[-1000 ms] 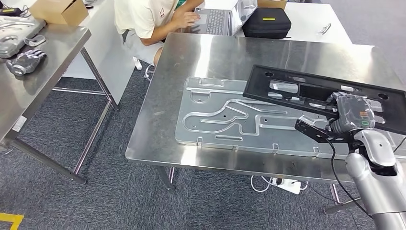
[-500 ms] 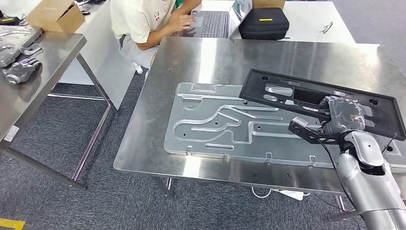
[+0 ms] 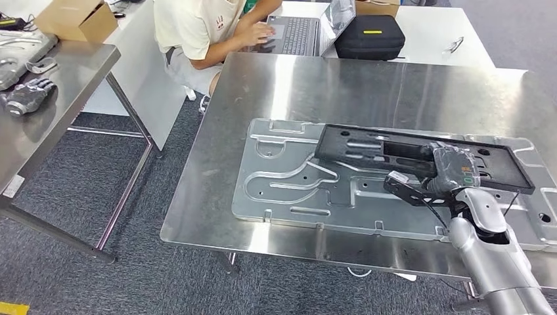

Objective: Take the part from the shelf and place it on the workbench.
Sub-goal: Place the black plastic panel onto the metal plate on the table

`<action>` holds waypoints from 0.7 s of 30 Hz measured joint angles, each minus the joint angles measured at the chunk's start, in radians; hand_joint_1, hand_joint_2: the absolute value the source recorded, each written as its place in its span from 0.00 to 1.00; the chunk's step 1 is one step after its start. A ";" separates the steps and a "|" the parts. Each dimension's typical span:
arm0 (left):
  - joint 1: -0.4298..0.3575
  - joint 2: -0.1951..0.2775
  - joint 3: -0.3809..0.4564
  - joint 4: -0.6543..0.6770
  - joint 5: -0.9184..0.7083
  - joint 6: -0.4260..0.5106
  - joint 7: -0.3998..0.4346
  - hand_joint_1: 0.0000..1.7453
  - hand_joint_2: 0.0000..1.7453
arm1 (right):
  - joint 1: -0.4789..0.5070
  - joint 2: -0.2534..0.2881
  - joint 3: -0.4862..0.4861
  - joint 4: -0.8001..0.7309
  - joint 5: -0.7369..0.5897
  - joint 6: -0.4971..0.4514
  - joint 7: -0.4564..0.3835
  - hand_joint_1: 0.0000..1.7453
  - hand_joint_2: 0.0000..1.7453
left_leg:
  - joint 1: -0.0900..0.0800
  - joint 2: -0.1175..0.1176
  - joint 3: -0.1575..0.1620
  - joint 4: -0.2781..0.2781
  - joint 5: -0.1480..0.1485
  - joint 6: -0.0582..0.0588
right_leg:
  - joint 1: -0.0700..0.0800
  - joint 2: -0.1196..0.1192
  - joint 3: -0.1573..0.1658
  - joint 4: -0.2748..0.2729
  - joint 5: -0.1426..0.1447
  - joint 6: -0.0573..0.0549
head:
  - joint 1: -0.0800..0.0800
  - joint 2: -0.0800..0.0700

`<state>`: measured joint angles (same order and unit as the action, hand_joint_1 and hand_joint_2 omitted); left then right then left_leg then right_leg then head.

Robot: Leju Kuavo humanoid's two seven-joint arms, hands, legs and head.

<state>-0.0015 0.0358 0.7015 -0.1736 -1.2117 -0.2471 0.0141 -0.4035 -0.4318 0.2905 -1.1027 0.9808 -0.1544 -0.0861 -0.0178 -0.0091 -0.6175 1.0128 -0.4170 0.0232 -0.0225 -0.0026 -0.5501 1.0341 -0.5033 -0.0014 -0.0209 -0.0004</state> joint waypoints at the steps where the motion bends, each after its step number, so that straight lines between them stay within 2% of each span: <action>1: 0.000 0.000 0.000 0.000 -0.001 -0.001 -0.004 0.00 0.00 | 0.004 0.000 0.003 0.003 0.000 -0.002 -0.001 0.00 0.00 | 0.000 0.000 0.001 0.000 -0.002 0.001 | 0.000 0.000 0.002 -0.002 -0.001 0.001 | 0.000 0.000; 7: -0.001 0.001 0.000 0.000 -0.003 -0.003 -0.011 0.00 0.00 | 0.008 0.000 0.014 0.011 0.000 -0.008 -0.004 0.00 0.00 | 0.000 0.001 0.006 0.001 -0.007 0.007 | 0.000 0.001 0.010 -0.011 0.000 0.004 | 0.000 0.000; 21: -0.001 0.002 0.001 0.000 0.010 -0.003 -0.006 0.00 0.00 | 0.016 0.000 0.027 -0.014 -0.002 -0.004 -0.004 0.00 0.00 | 0.000 0.001 0.009 0.001 -0.005 0.010 | 0.001 0.001 0.013 -0.012 0.003 0.010 | 0.000 0.000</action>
<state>-0.0021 0.0374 0.7025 -0.1736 -1.2013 -0.2503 0.0078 -0.3877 -0.4314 0.3178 -1.1166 0.9789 -0.1589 -0.0896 -0.0177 -0.0082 -0.6090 1.0139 -0.4221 0.0328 -0.0219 -0.0011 -0.5369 1.0222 -0.5001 0.0082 -0.0206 -0.0004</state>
